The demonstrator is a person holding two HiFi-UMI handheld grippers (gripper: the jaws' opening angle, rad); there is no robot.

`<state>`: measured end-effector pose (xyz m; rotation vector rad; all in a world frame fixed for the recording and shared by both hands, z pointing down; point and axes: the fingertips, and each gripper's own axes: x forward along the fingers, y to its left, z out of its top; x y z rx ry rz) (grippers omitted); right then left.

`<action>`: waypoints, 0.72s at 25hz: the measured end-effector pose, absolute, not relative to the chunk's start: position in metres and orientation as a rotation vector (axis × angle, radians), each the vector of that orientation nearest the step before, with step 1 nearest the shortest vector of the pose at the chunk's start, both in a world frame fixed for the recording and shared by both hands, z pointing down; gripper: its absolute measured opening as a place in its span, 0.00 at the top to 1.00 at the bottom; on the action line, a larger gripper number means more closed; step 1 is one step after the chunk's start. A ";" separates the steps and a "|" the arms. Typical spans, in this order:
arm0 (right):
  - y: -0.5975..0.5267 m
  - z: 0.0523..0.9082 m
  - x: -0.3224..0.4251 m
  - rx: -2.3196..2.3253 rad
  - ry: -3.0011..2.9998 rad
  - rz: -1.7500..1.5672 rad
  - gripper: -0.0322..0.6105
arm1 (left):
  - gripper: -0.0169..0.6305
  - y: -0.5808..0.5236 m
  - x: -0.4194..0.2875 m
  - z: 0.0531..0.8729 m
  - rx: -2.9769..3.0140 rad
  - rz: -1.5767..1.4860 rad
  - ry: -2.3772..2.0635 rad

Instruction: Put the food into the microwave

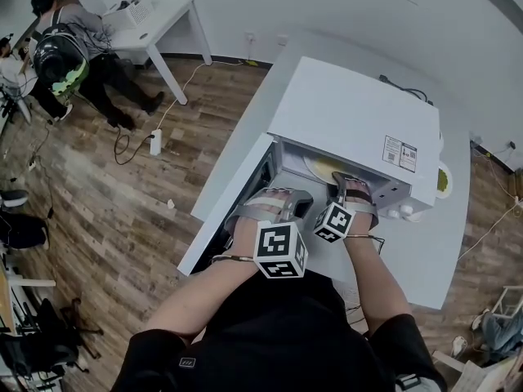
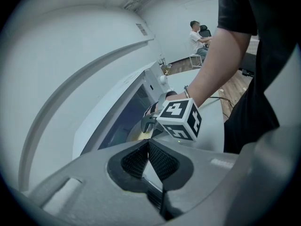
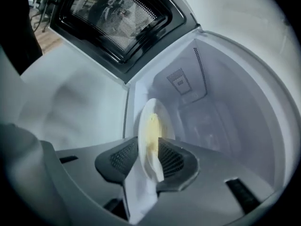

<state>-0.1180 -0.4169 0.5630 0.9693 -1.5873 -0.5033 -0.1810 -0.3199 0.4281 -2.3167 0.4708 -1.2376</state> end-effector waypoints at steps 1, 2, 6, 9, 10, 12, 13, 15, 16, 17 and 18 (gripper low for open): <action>-0.414 0.562 -0.117 0.966 -1.598 -0.488 0.71 | 0.96 -0.320 -0.181 0.426 -2.318 -1.240 0.465; -0.412 0.560 -0.116 0.965 -1.605 -0.481 0.71 | 0.96 -0.320 -0.181 0.424 -2.319 -1.241 0.460; -0.404 0.550 -0.117 0.960 -1.633 -0.488 0.72 | 0.96 -0.322 -0.182 0.419 -2.326 -1.245 0.447; -0.397 0.557 -0.119 0.932 -1.660 -0.465 0.87 | 0.96 -0.323 -0.181 0.420 -2.334 -1.249 0.437; -0.397 0.559 -0.119 0.936 -1.664 -0.459 0.88 | 0.96 -0.324 -0.180 0.421 -2.335 -1.250 0.433; -0.401 0.559 -0.116 0.968 -1.664 -0.442 0.89 | 0.96 -0.324 -0.179 0.423 -2.336 -1.255 0.423; -0.404 0.559 -0.115 0.987 -1.663 -0.426 0.89 | 0.96 -0.324 -0.179 0.425 -2.336 -1.259 0.418; -0.410 0.559 -0.113 1.014 -1.663 -0.391 0.88 | 0.96 -0.323 -0.180 0.427 -2.338 -1.266 0.412; -0.414 0.559 -0.111 1.025 -1.663 -0.374 0.88 | 0.96 -0.323 -0.180 0.428 -2.338 -1.268 0.411; -0.418 0.559 -0.110 1.034 -1.663 -0.358 0.88 | 0.96 -0.323 -0.181 0.428 -2.338 -1.270 0.410; -0.422 0.559 -0.109 1.042 -1.661 -0.344 0.88 | 0.96 -0.323 -0.182 0.428 -2.336 -1.273 0.408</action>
